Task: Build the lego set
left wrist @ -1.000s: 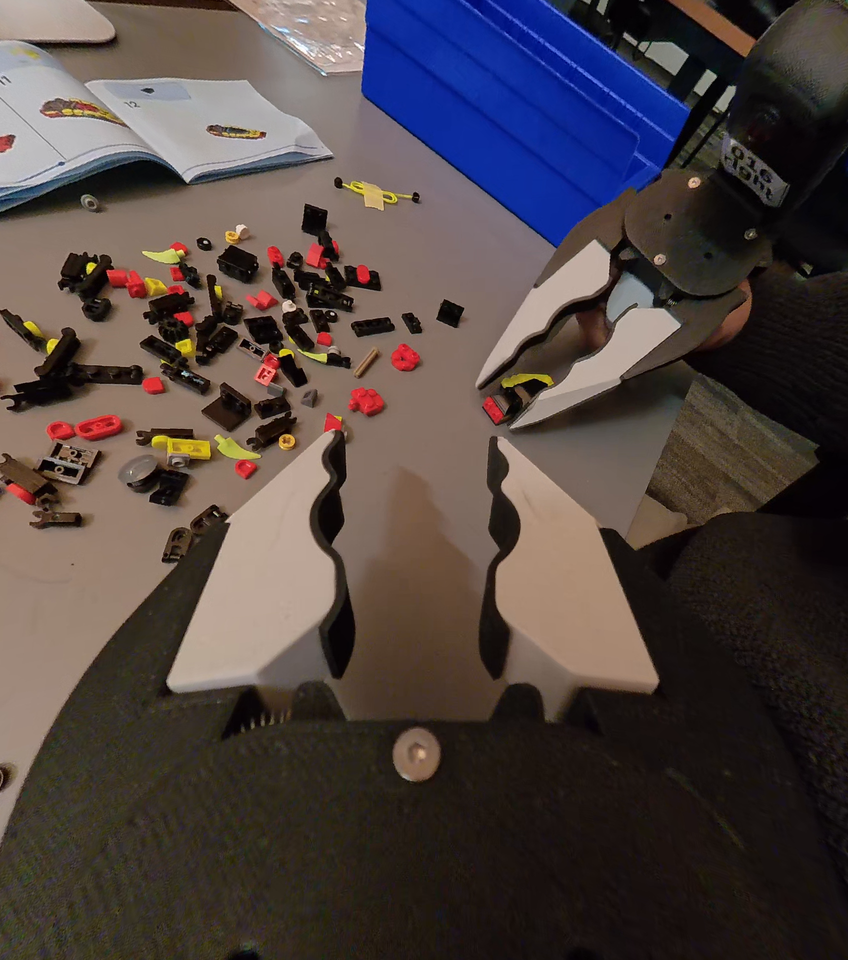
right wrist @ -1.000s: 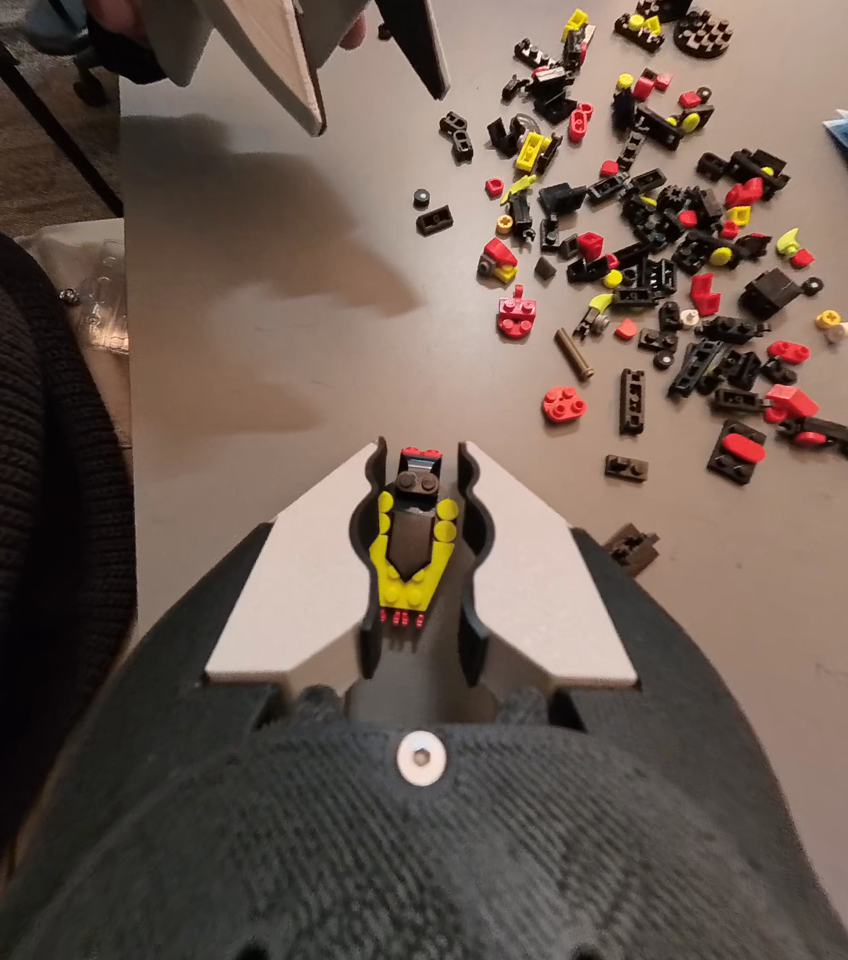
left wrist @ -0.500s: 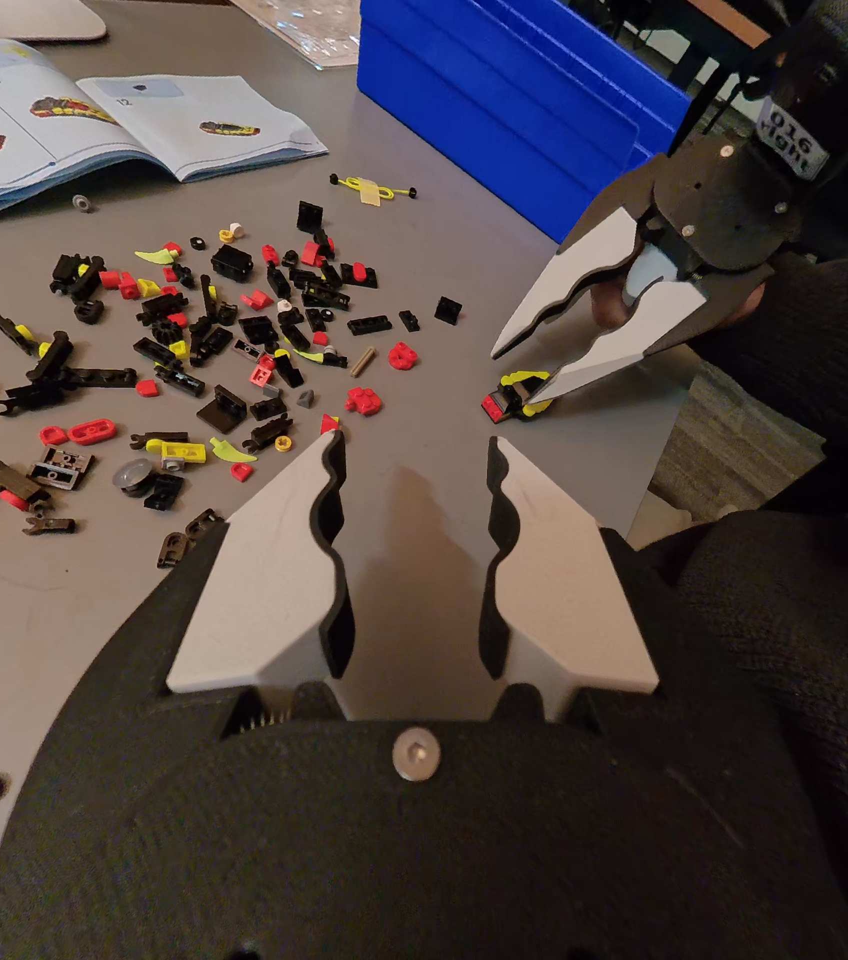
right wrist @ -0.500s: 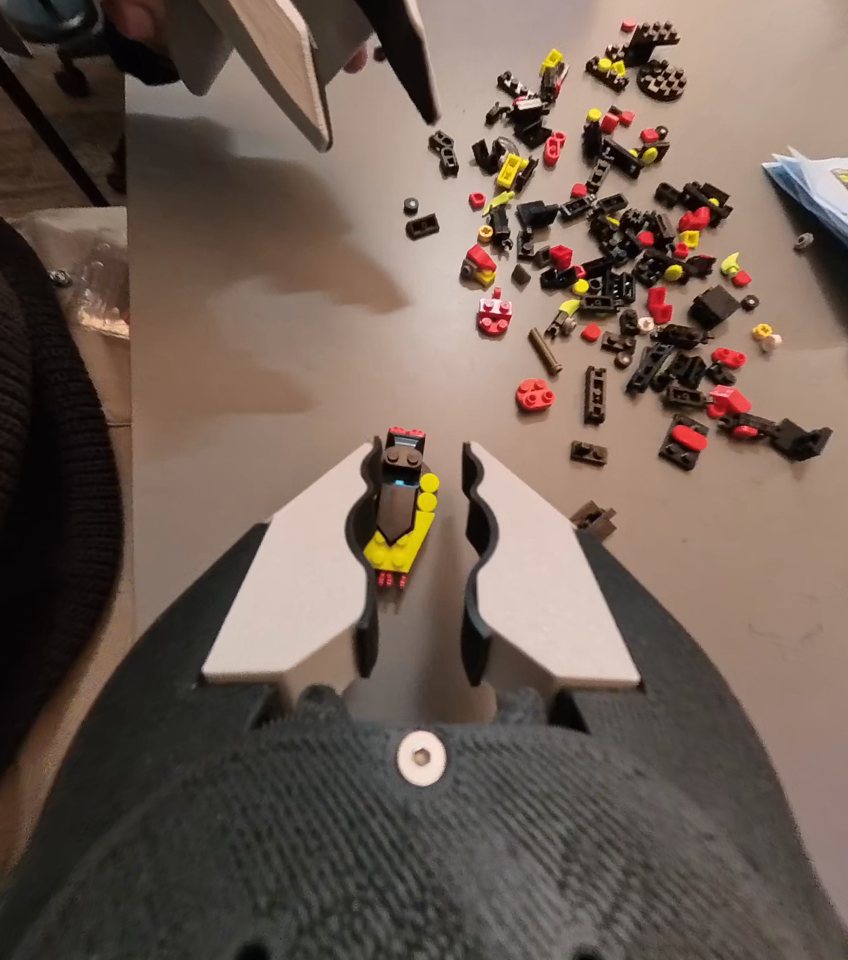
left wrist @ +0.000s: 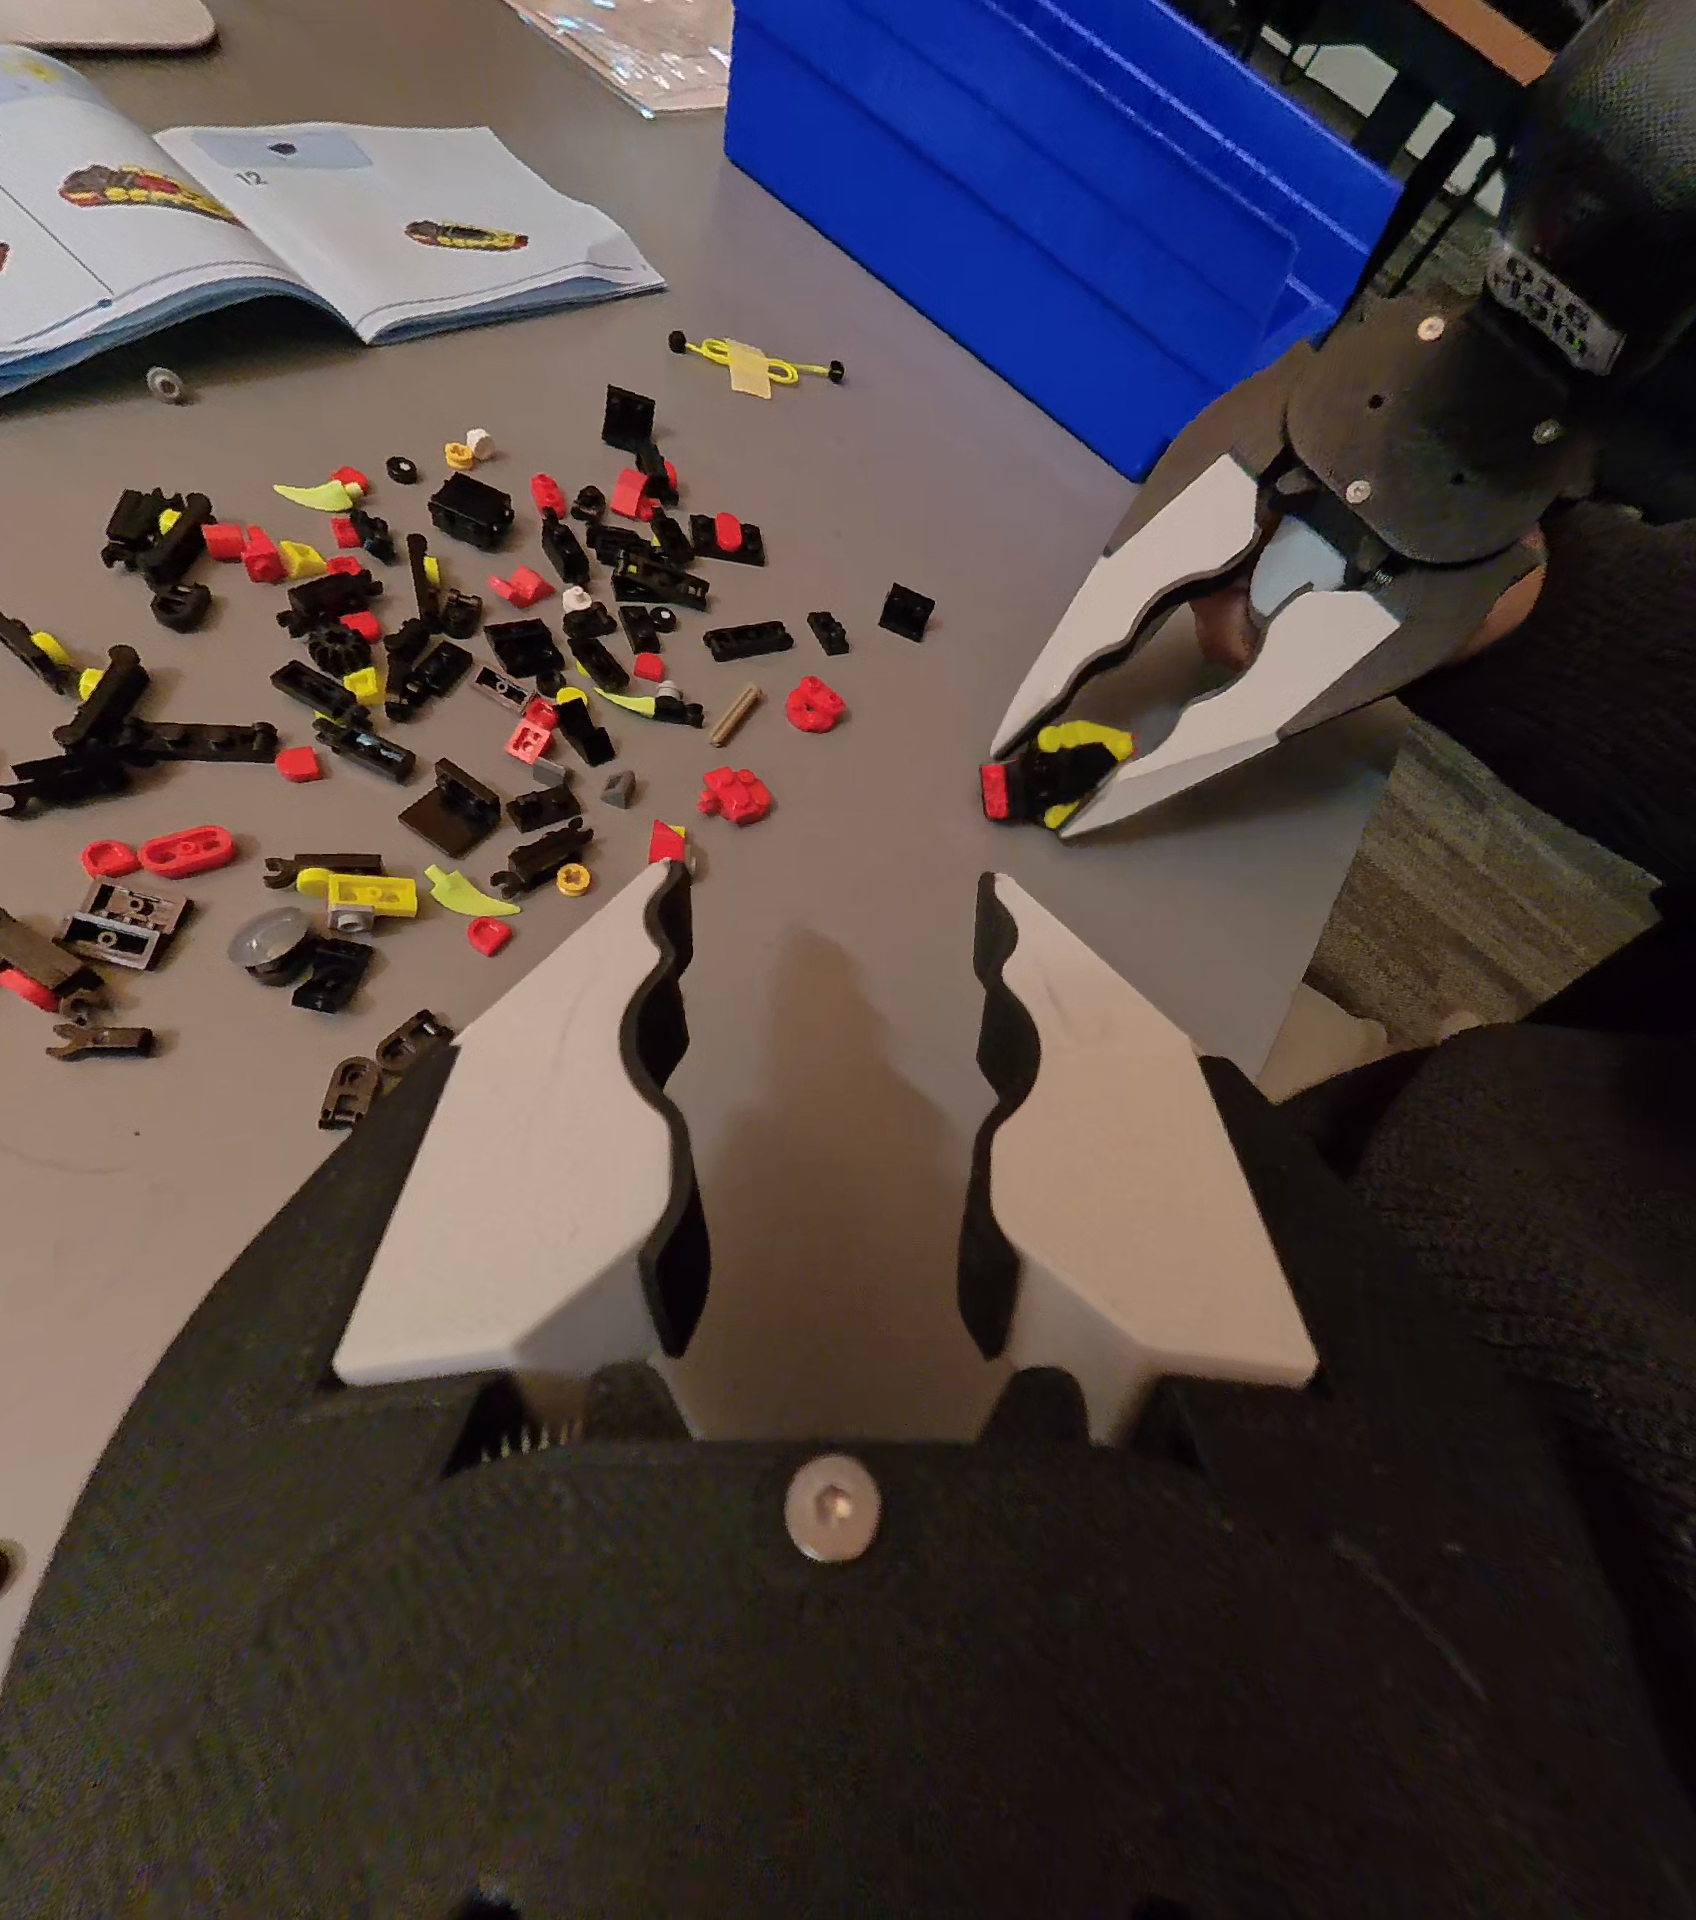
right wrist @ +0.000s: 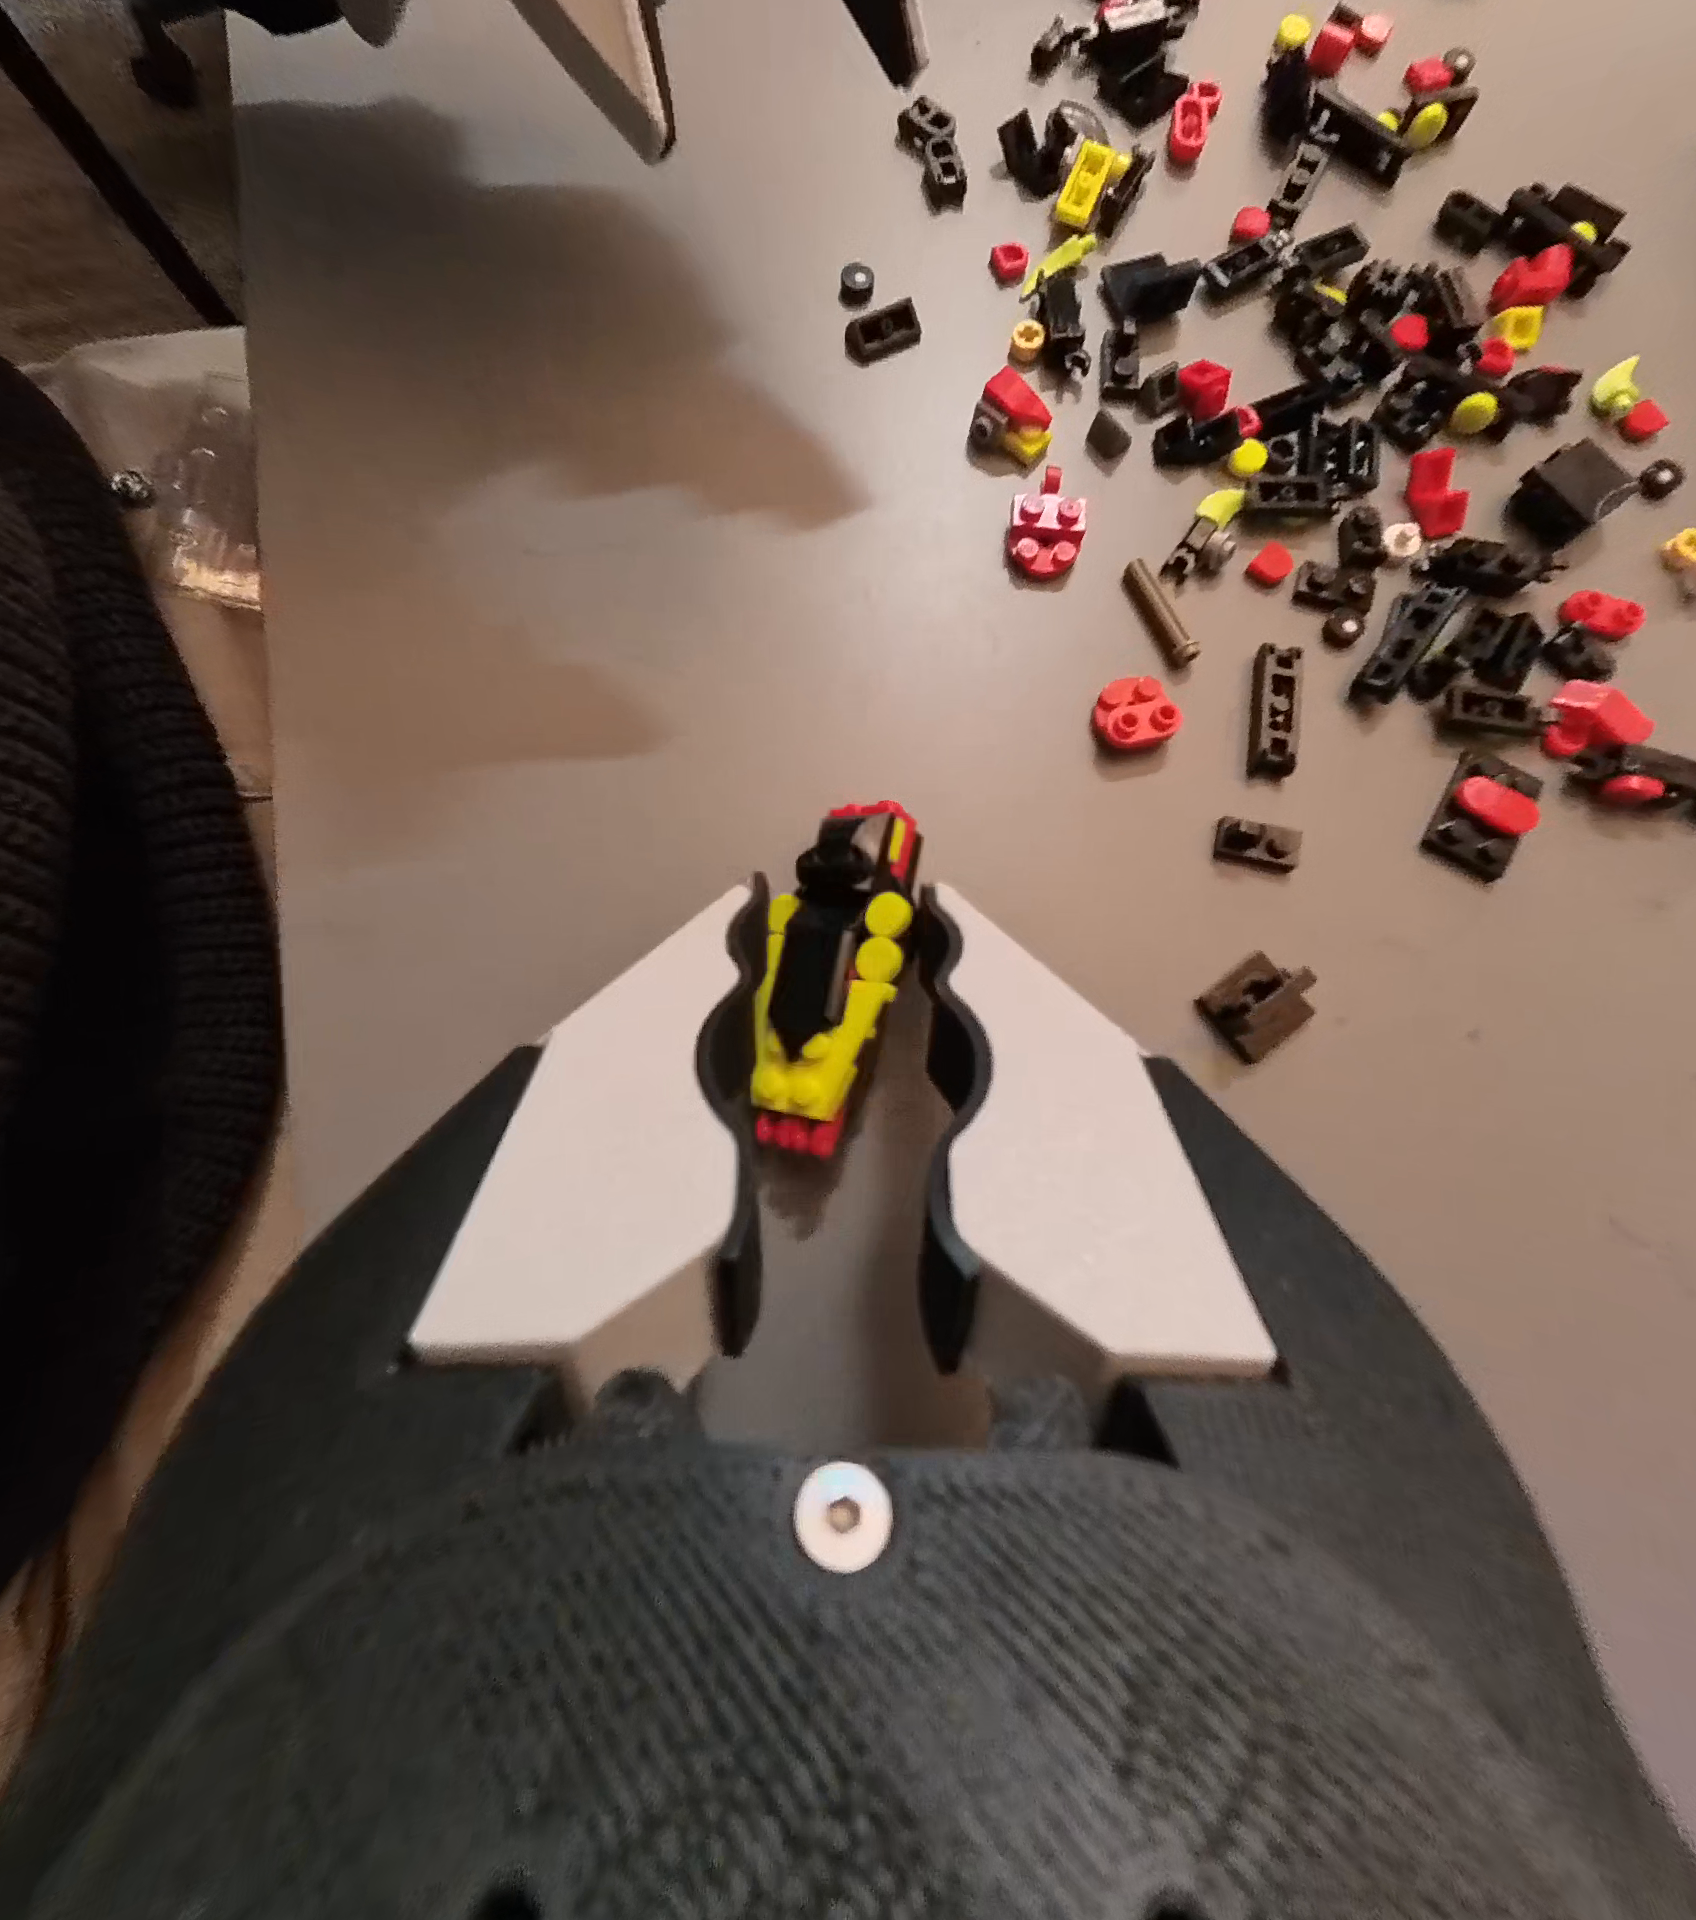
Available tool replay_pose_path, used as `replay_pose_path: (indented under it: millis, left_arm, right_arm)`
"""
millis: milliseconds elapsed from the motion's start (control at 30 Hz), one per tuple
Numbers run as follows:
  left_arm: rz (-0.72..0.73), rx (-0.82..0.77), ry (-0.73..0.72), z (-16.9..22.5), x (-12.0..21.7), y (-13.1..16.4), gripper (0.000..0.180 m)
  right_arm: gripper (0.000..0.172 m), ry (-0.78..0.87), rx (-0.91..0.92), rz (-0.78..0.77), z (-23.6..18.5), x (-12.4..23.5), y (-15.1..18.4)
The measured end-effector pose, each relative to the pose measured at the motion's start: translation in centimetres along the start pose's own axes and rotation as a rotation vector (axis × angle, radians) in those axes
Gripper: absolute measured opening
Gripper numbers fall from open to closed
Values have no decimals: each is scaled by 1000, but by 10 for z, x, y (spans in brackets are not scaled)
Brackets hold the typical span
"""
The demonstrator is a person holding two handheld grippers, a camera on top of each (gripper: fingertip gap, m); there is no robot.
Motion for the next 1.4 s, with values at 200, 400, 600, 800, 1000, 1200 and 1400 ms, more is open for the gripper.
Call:
replay_pose_path:
  millis: [200,400,600,800,1000,1200,1400]
  left_arm:
    - [-2,2,-21,0,3,3,53]
    - [14,18,-69,-5,14,8,53]
    - [45,36,-128,-9,26,14,53]
    - [74,61,-146,-4,31,21,46]
    - [47,24,-156,0,27,27,46]
    - [54,39,-128,1,23,24,46]
    - [37,25,-83,5,13,19,46]
  right_arm:
    - [21,-7,23,23,0,-2,-8]
    - [21,-53,54,43,-1,-13,-21]
    - [21,-129,76,104,-3,-29,-42]
    - [21,-202,118,123,-11,-44,-60]
    - [21,-248,154,138,-24,-48,-69]
    - [21,-225,139,128,-22,-47,-64]
    - [28,-174,85,179,-17,-37,-63]
Point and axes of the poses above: each gripper's, where its closed fingertips meet, x back along the fingers, y out of its underside, z = x × y across the jaws, the point moved 4 cm from there along x, back along the fingers, and after that the axes turned 5 degrees about x, right-handed, at the moved point
